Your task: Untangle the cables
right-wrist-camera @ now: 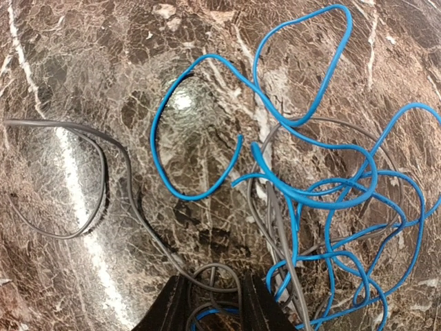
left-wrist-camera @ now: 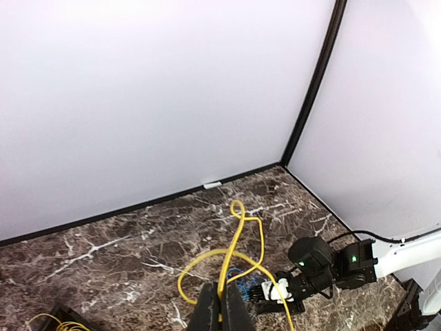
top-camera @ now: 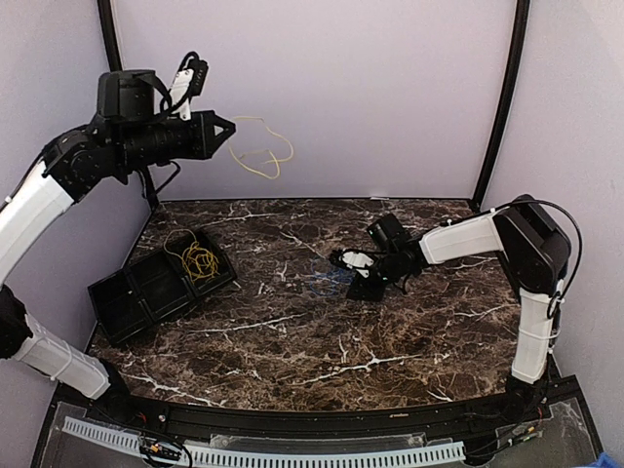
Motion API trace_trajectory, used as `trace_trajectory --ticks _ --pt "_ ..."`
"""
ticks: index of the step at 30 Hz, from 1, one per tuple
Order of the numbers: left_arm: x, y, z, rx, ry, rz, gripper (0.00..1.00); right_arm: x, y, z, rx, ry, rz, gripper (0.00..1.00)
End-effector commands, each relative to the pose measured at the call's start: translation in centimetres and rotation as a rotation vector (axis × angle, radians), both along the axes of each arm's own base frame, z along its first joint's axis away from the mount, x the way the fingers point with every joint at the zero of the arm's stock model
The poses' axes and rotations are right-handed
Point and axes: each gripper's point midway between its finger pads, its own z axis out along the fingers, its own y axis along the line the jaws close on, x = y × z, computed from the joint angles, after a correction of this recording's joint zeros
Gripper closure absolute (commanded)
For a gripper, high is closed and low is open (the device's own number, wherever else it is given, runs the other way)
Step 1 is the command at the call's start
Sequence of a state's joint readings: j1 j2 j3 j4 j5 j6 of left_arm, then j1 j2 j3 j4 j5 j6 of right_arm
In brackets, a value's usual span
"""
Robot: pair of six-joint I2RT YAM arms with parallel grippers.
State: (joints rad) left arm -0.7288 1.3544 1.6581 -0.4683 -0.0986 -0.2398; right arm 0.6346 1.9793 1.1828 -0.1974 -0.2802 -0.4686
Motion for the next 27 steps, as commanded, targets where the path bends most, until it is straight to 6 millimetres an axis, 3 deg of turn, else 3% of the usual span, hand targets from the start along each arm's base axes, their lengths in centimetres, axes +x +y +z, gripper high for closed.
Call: trace_trajectory --ticks 1,7,10,14,20,27 --pt "-0.3 4.7 -0.2 0.155 -0.023 0.171 1.0 -1.9 -4.8 -4.4 -0.197 0.107 -0.061 0.69" --pt "1.1 7.9 -5.9 0.269 0.071 0.332 1.0 -3.4 -2.8 2.2 -0.04 0.071 0.051 0.57" --pt "2.1 10.4 -9.4 0.307 0.144 0.416 1.0 -4.0 -3.2 5.0 -0.013 0.009 0.077 0.5" --pt "3.4 14.0 -13.1 0.304 0.245 0.5 1.0 -4.1 -4.5 7.1 -0.004 -0.064 0.081 0.41" --pt "4.5 18.1 -18.1 0.362 0.343 0.61 1.0 -3.7 -5.6 7.7 0.051 -0.026 0.066 0.37" --pt "5.5 19.5 -23.1 0.409 0.425 0.636 1.0 -4.0 -5.6 7.4 0.057 -0.008 0.083 0.36"
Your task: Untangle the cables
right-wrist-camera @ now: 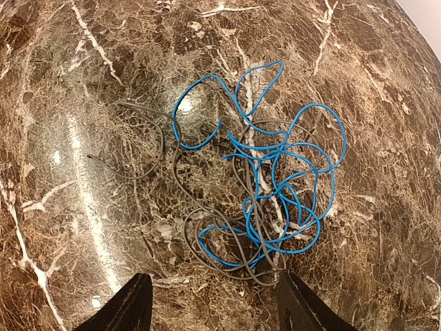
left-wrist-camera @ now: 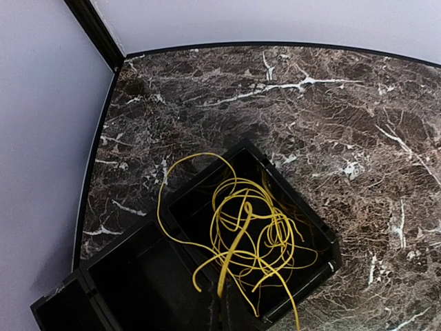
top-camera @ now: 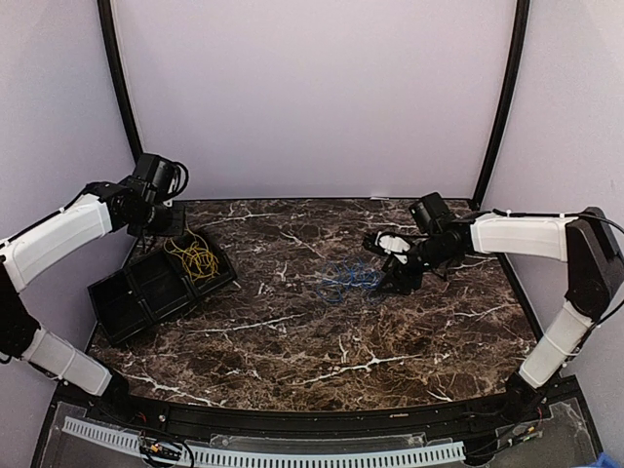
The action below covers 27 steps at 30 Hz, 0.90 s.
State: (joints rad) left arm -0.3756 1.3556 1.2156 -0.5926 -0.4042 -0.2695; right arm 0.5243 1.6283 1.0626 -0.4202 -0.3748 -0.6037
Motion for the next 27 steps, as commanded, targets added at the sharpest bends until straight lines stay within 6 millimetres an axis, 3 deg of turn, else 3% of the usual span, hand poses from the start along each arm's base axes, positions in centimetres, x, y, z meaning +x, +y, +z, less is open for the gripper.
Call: trace_trajectory --ticks 1,9,17,22,27 --pt "1.0 0.4 -2.0 -0.006 0.009 0.02 1.0 -0.8 0.3 -0.6 0.015 0.031 0.037 0.36" --pt "3.4 1.4 -6.4 -0.001 0.094 0.058 1.0 -1.2 0.5 -1.1 0.019 0.051 0.054 0.36" --pt "6.0 -1.6 -9.7 -0.116 0.138 -0.005 1.0 -1.3 0.4 -1.7 0.01 0.067 0.061 0.36" --pt "5.5 -1.8 -11.8 -0.126 0.205 0.004 1.0 -1.3 0.4 -1.8 0.009 0.065 0.064 0.36" --pt "4.6 -1.1 -10.9 -0.12 0.19 0.026 1.0 -1.3 0.5 -2.0 0.005 0.073 0.063 0.36"
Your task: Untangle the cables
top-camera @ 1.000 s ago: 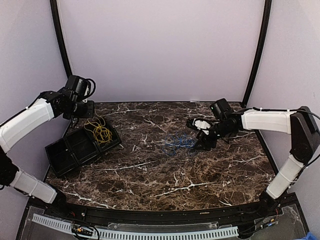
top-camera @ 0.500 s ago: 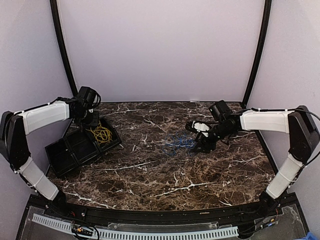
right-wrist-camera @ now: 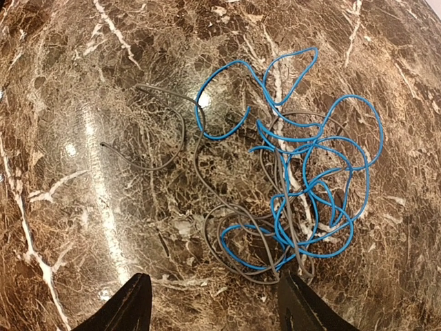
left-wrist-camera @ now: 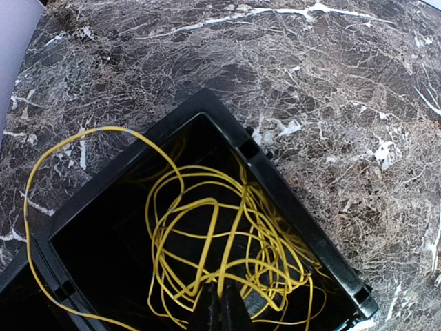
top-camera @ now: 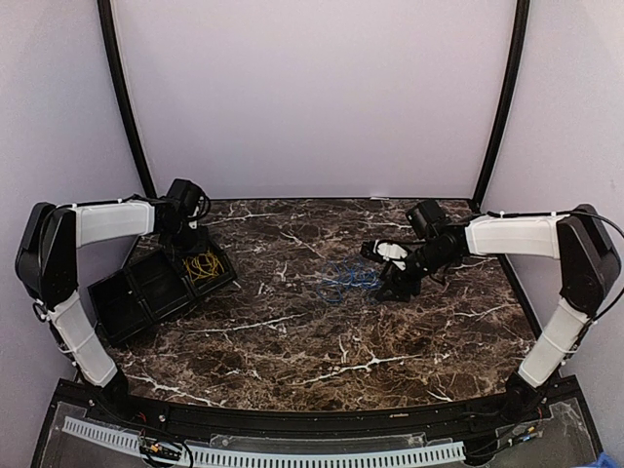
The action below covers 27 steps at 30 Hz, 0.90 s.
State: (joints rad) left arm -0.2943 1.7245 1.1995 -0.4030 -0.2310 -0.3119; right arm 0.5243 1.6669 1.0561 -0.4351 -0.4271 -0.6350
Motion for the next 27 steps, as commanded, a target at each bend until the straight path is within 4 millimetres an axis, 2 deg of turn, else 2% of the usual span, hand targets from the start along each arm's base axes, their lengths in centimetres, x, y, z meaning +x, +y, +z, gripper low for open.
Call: trace_trajectory --ticks 1,2,7,10,12,14,16,17,18,19,20,21,22,23,24,25,26,27 --pt "-0.5 0.2 2.5 -0.028 -0.044 0.022 1.0 -0.1 0.1 -0.6 -0.004 0.015 0.009 0.36" --pt "-0.9 0.2 2.7 -0.031 -0.034 0.021 0.99 0.0 0.0 -0.7 -0.01 0.011 0.005 0.36" --pt "-1.4 0.8 5.7 -0.032 -0.102 0.039 0.74 0.4 -0.5 -0.5 -0.024 -0.009 -0.01 0.36" --pt "-1.9 0.9 7.4 -0.034 -0.118 0.038 0.65 0.6 -0.7 -0.1 -0.018 -0.016 -0.015 0.36" --pt "-2.0 0.5 9.3 -0.041 -0.151 0.025 0.62 0.7 -0.8 0.0 -0.014 -0.017 -0.019 0.36" --pt "-2.1 -0.6 12.0 -0.062 -0.213 -0.008 0.6 0.8 -0.9 0.0 -0.013 -0.017 -0.021 0.36" --pt "-2.3 -2.9 13.5 -0.096 -0.26 -0.093 0.58 0.7 -0.8 -0.1 -0.014 -0.014 -0.02 0.36" --pt "-2.4 -5.4 14.3 -0.129 -0.292 -0.166 0.58 0.8 -0.8 -0.1 -0.014 -0.013 -0.02 0.36" --pt "-2.7 -6.7 14.5 -0.129 -0.306 -0.222 0.58 0.7 -0.8 -0.2 -0.016 -0.012 -0.021 0.36" --pt "-3.1 -9.7 15.2 -0.163 -0.338 -0.308 0.57 0.8 -0.9 -0.3 -0.018 -0.011 -0.021 0.36" --pt "-3.5 -11.2 14.8 -0.164 -0.341 -0.366 0.58 0.7 -0.9 -0.4 -0.021 -0.01 -0.021 0.36" --pt "-4.2 -14.1 15.2 -0.199 -0.364 -0.452 0.58 0.7 -0.9 -0.4 -0.021 -0.01 -0.021 0.36" --pt "-4.7 -16.0 14.1 -0.214 -0.347 -0.503 0.58 0.8 -0.9 -0.4 -0.021 -0.012 -0.022 0.36" --pt "-4.8 -17.4 14.2 -0.249 -0.36 -0.542 0.59 0.8 -1.0 -0.4 -0.022 -0.011 -0.023 0.36" --pt "-5.0 -18.8 12.9 -0.259 -0.335 -0.574 0.6 0.8 -1.0 -0.4 -0.022 -0.012 -0.024 0.36" --pt "-5.3 -20.2 12.8 -0.302 -0.335 -0.624 0.61 0.8 -1.0 -0.4 -0.023 -0.012 -0.024 0.36" --pt "-5.5 -21.3 11.2 -0.309 -0.303 -0.656 0.62 0.8 -1.1 -0.4 -0.024 -0.014 -0.025 0.36" --pt "-5.5 -22.4 11.1 -0.333 -0.315 -0.696 0.62 0.9 -1.1 -0.4 -0.026 -0.016 -0.028 0.36"
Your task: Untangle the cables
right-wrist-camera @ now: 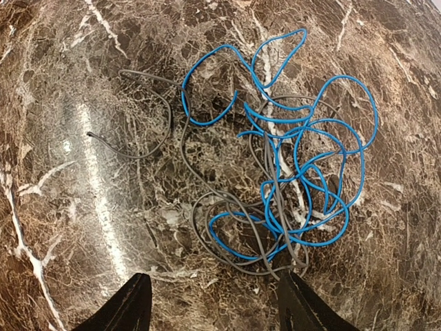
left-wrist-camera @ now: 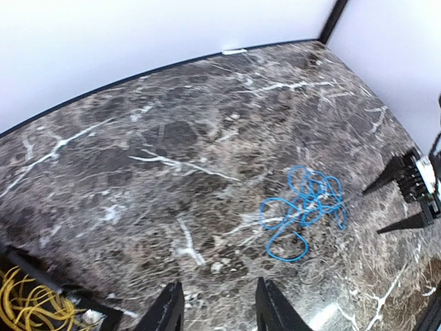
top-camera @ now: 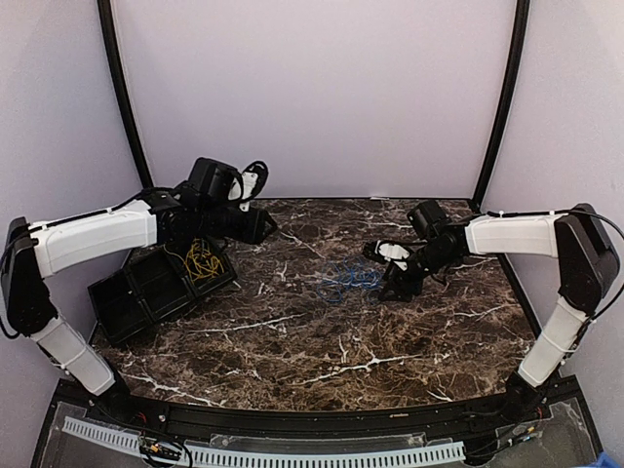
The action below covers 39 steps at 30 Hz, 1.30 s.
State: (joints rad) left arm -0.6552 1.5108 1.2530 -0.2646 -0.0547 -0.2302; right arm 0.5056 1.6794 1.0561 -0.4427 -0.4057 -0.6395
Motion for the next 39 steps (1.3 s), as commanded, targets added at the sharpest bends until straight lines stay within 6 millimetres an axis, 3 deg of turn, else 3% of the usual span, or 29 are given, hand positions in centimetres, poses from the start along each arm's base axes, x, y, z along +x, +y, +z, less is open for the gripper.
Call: trace_trajectory --ticks 1,6,14,23,29,32,36,39 --pt "-0.4 -4.9 -3.8 -0.047 0.024 -0.201 0.62 0.4 -0.3 0.3 -0.001 -0.026 -0.005 0.36" --pt "0.4 -7.9 -8.4 -0.029 0.042 -0.277 0.61 0.6 -0.6 0.8 0.013 -0.03 -0.012 0.36" --pt "1.6 -12.2 -12.6 -0.06 0.076 -0.35 0.61 0.5 -0.6 0.5 0.008 -0.021 -0.011 0.36" --pt "3.4 -14.2 -16.9 -0.044 0.135 -0.332 0.64 0.5 -0.6 0.1 0.005 -0.008 -0.009 0.36" --pt "5.4 -15.1 -18.2 -0.03 0.161 -0.275 0.72 0.3 -0.6 -0.2 0.006 0.006 -0.004 0.35" --pt "5.7 -15.6 -18.4 -0.042 0.158 -0.283 0.86 0.3 -0.5 -0.3 0.007 0.01 -0.003 0.36" --pt "6.0 -15.7 -17.4 -0.053 0.146 -0.274 1.0 1.1 0.2 0.4 0.052 0.0 -0.031 0.36" --pt "5.6 -15.6 -15.0 -0.073 0.123 -0.284 1.0 3.5 1.1 1.2 0.076 -0.048 -0.105 0.35"
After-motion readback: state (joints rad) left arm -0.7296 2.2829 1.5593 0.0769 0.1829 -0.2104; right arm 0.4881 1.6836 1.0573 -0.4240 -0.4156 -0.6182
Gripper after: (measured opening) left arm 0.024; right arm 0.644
